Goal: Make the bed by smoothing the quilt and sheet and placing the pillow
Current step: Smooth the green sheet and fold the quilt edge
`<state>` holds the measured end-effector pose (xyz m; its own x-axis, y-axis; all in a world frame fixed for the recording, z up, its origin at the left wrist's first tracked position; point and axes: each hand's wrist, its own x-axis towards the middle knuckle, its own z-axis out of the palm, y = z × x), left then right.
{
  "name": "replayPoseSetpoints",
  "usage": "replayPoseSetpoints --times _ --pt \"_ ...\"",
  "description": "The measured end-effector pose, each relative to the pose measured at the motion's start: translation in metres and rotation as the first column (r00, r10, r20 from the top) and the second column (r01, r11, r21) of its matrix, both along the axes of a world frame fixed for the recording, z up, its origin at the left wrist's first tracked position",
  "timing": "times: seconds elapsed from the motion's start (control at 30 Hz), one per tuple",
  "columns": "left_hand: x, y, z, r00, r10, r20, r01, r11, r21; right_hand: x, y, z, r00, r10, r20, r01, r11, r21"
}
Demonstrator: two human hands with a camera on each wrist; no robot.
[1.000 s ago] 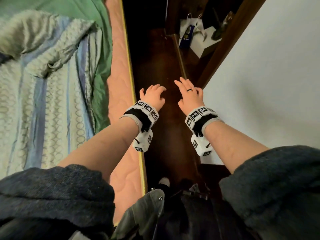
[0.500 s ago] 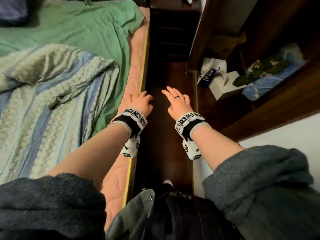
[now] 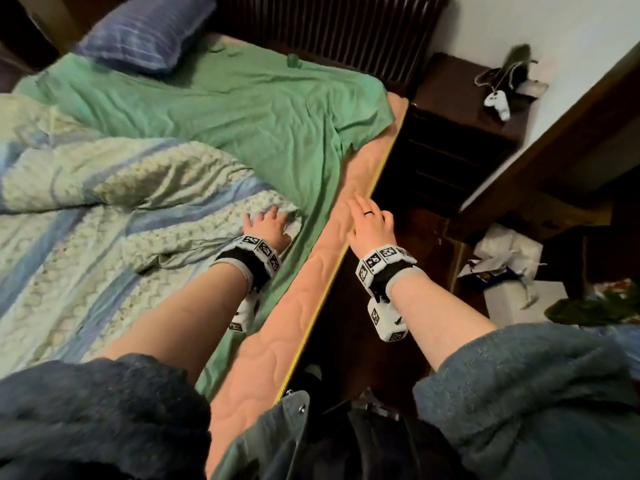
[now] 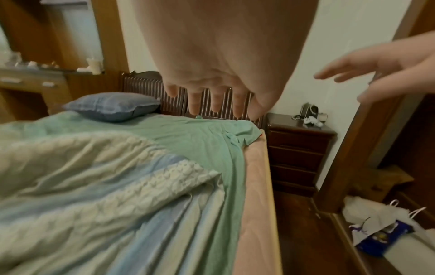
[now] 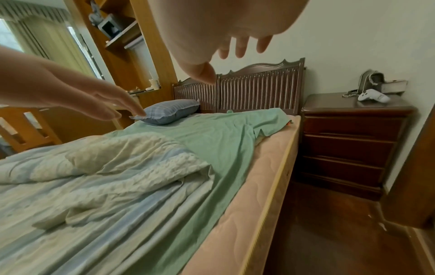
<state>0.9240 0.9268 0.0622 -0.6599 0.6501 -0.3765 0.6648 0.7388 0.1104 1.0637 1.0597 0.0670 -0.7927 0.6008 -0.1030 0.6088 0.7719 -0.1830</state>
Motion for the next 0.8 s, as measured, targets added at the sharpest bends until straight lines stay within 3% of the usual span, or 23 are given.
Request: replayPoseSetpoints --times 0.27,0.43,0.53,0.67,0.8 --pt "-0.078 0.145 0.003 1.0 0.03 0.004 -0.03 0.999 0.019 -0.078 0.147 -0.008 0.999 0.042 0.017 -0.042 0.999 -0.006" --pt "-0.117 0.24 -0.001 0.998 0.056 -0.002 -0.056 0.998 0.003 -0.135 0.249 -0.008 0.983 0.176 0.061 -0.175 0.984 -0.02" --pt "-0.14 0.283 0.0 0.987 0.159 0.012 -0.159 0.982 0.1 -0.171 0.302 -0.006 0.952 0.276 0.13 -0.281 0.959 0.024" --pt "-0.152 0.293 -0.015 0.917 0.368 0.155 -0.389 0.909 0.146 -0.216 0.328 -0.013 0.916 0.348 0.2 -0.358 0.934 0.015" --pt "-0.19 0.271 -0.037 0.824 0.538 0.178 -0.562 0.815 0.14 -0.283 0.317 -0.027 0.828 0.492 0.269 -0.509 0.861 -0.008"
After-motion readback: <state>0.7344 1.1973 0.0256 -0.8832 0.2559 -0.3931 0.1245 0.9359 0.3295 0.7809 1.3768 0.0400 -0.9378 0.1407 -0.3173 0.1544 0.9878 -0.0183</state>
